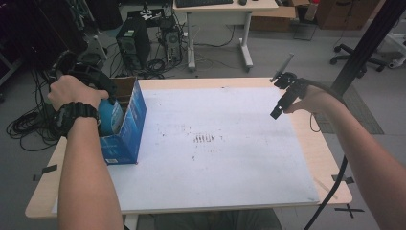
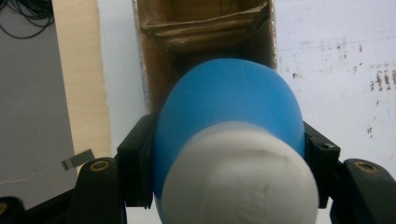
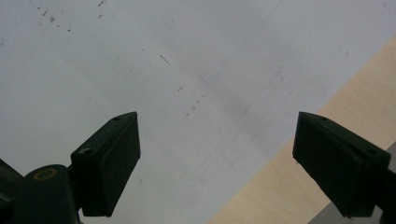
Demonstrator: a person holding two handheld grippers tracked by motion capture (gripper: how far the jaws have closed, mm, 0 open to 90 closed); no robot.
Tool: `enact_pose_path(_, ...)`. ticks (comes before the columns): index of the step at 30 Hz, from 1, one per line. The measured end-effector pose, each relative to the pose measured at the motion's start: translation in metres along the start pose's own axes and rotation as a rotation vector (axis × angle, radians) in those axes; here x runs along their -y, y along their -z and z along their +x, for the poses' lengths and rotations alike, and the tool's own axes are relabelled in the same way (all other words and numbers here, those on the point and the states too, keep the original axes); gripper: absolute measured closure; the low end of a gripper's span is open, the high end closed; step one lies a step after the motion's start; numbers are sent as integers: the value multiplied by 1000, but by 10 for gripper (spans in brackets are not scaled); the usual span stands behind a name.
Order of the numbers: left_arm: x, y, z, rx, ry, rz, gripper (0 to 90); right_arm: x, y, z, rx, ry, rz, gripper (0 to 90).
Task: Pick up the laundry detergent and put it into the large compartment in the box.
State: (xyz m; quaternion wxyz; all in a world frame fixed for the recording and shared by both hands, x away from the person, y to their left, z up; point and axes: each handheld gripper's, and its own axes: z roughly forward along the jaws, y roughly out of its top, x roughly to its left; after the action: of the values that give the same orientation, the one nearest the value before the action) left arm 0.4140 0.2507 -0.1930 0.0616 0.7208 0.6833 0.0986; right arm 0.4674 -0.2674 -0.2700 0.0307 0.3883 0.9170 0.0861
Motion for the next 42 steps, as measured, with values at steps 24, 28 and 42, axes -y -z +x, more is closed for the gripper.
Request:
enact_pose_path(24,5,-29,0,11,-8,29,368,3,-3,-2,-1,-5,3,147)
enact_pose_path(28,6,-34,0,14,-4,31,368,3,-4,-3,0,-5,6,147)
enact_pose_path(42,8,-46,0,10,-5,44,368,4,-4,-2,1,-8,6,147)
